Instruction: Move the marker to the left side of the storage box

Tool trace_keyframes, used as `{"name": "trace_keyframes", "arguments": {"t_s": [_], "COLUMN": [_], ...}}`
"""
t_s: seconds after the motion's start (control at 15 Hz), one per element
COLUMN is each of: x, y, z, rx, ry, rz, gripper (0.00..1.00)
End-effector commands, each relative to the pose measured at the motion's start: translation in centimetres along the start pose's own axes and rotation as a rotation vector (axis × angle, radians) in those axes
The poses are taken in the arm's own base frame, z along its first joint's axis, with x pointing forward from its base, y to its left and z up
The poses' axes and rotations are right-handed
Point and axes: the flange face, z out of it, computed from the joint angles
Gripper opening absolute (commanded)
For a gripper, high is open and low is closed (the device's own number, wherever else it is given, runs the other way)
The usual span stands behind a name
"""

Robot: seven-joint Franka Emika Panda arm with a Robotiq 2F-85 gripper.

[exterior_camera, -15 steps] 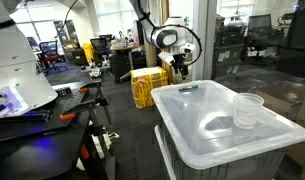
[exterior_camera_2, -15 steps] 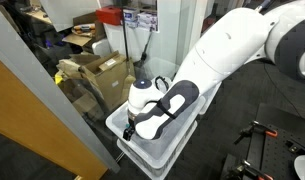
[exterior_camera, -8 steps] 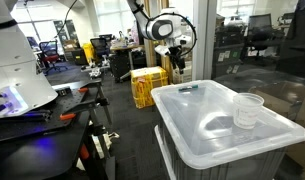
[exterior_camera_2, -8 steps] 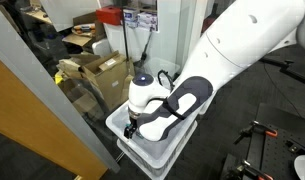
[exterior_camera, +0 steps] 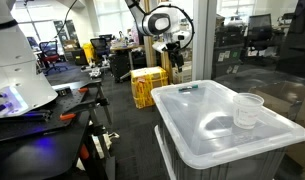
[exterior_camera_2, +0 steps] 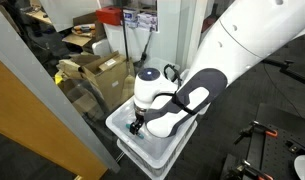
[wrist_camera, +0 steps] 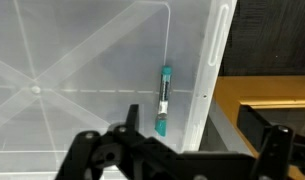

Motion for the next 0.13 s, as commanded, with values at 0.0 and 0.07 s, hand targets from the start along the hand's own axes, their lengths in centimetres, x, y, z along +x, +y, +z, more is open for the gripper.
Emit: {"name": "trace_keyframes", "arguments": {"t_s": [0.0,0.07], "x": [-0.05,-0.1], "y": [0.05,0.04], "z": [-0.11,-0.14], "rx": [0.0,-0.001], "ry": [-0.001,-0.002], "rz": [-0.001,-0.001], "gripper": [1.0,1.0]}}
